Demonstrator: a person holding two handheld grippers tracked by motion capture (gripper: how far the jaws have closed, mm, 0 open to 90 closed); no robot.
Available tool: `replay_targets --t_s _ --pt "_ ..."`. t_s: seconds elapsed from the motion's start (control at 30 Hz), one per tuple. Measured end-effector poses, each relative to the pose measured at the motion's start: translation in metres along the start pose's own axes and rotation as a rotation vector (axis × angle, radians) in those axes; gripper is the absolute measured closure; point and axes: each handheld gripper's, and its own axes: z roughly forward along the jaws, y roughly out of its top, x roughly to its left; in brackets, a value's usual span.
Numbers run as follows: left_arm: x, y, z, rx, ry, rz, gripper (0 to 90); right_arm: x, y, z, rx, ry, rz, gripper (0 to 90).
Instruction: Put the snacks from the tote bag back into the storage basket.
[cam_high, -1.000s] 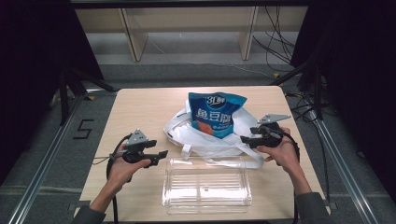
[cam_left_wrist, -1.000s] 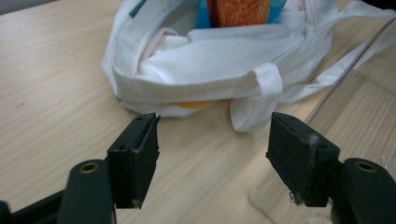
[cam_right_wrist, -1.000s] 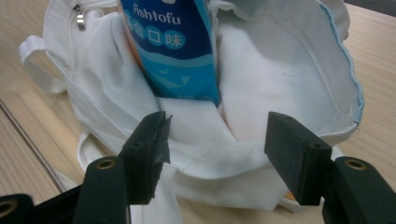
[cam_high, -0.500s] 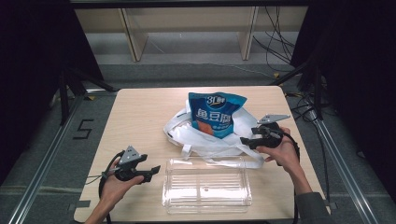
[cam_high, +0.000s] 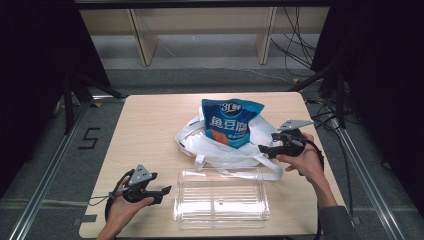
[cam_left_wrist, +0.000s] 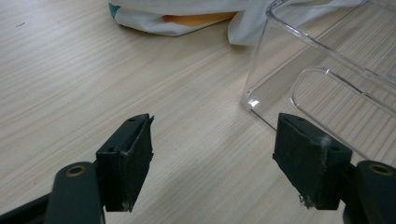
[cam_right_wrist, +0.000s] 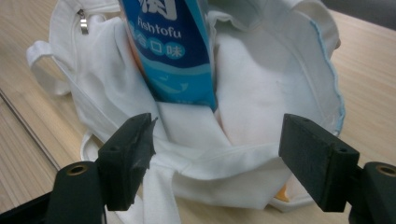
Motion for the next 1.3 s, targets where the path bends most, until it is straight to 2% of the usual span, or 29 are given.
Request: replay_targets --t_s 0.03,0.07,0.1,0.17,0.2,0.23,0.3,0.33,0.4,0.43,0.5,0.57,0.6,0.77,0.8,0.87,0.9,0.97,1.0,1.07,1.1,1.13,1.17,1.27,1.3 --pt "0.002 0.000 -0.001 0.013 -0.007 0.026 27.2 -0.002 0.002 -0.002 -0.010 0.001 -0.026 26.3" --pt "0.003 0.000 -0.002 0.011 -0.007 0.035 27.2 0.000 0.004 -0.005 -0.009 0.004 -0.011 25.4" --pt "0.003 0.000 -0.001 0.009 -0.004 0.043 27.2 -0.002 0.006 -0.007 -0.016 0.000 -0.022 24.8" --pt "0.002 0.000 0.000 0.000 0.003 0.029 27.2 -0.002 0.011 -0.012 -0.029 -0.001 -0.027 24.1" --pt "0.003 0.000 0.000 -0.002 0.002 0.039 27.2 -0.002 0.014 -0.014 -0.052 -0.009 -0.023 23.5" --pt "0.001 0.000 0.000 0.005 0.005 0.018 27.2 -0.003 0.018 -0.016 -0.050 -0.006 -0.031 23.0" --pt "0.002 0.000 0.000 -0.006 0.003 0.027 27.0 -0.005 0.025 -0.019 -0.066 -0.009 -0.050 22.7" --pt "0.004 0.000 -0.001 0.022 -0.006 0.040 27.0 -0.005 0.028 -0.019 -0.065 -0.006 -0.049 22.4" --pt "0.003 -0.001 0.000 0.010 -0.001 0.009 27.0 -0.006 0.034 -0.019 -0.063 -0.007 -0.047 22.3" --pt "0.005 0.000 -0.001 0.013 0.000 0.031 27.0 -0.007 0.037 -0.019 -0.049 -0.007 -0.048 21.6" --pt "0.004 -0.001 0.000 0.006 0.002 0.021 27.0 -0.009 0.043 -0.020 -0.045 -0.012 -0.048 21.4" --pt "0.005 0.000 0.000 0.021 0.000 0.036 27.0 -0.011 0.050 -0.022 -0.026 -0.007 -0.075 20.8" --pt "0.003 -0.001 0.001 0.010 0.001 0.009 27.0 -0.009 0.053 -0.023 -0.031 -0.003 -0.067 20.9" --pt "0.005 -0.001 -0.001 0.022 0.000 0.037 27.0 -0.005 0.075 -0.027 -0.028 -0.006 -0.110 21.1" --pt "0.005 -0.001 0.000 0.019 0.001 0.034 27.0 -0.005 0.080 -0.027 -0.038 -0.009 -0.135 21.1" --pt "0.004 -0.001 0.000 0.008 0.002 0.022 27.0 -0.001 0.090 -0.029 -0.020 -0.003 -0.136 21.5" --pt "0.005 -0.001 -0.001 0.021 0.000 0.036 27.0 -0.001 0.095 -0.028 -0.032 -0.006 -0.150 21.5" --pt "0.004 -0.001 0.000 0.014 -0.001 0.029 27.0 0.002 0.104 -0.028 -0.030 -0.007 -0.154 22.1" --pt "0.003 -0.001 0.001 0.008 0.003 0.006 27.0 0.003 0.109 -0.029 -0.012 0.000 -0.160 22.1" --pt "0.004 -0.001 0.000 0.019 0.001 0.025 27.0 0.003 0.117 -0.027 -0.015 -0.004 -0.188 22.5" --pt "0.005 0.000 -0.001 0.022 0.000 0.039 27.0 0.005 0.123 -0.027 -0.022 0.001 -0.201 23.0" --pt "0.004 -0.001 0.000 0.009 0.002 0.024 27.0 0.006 0.125 -0.026 -0.020 0.000 -0.188 23.1" --pt "0.004 -0.001 0.000 0.010 0.001 0.026 27.0 0.008 0.132 -0.026 -0.017 0.008 -0.207 23.8" --pt "0.004 -0.001 0.000 0.015 0.006 0.014 27.0 0.011 0.143 -0.024 -0.033 0.023 -0.210 24.9" --pt "0.003 -0.001 0.000 0.014 -0.002 0.016 27.0 0.012 0.148 -0.024 -0.017 0.036 -0.224 25.6"
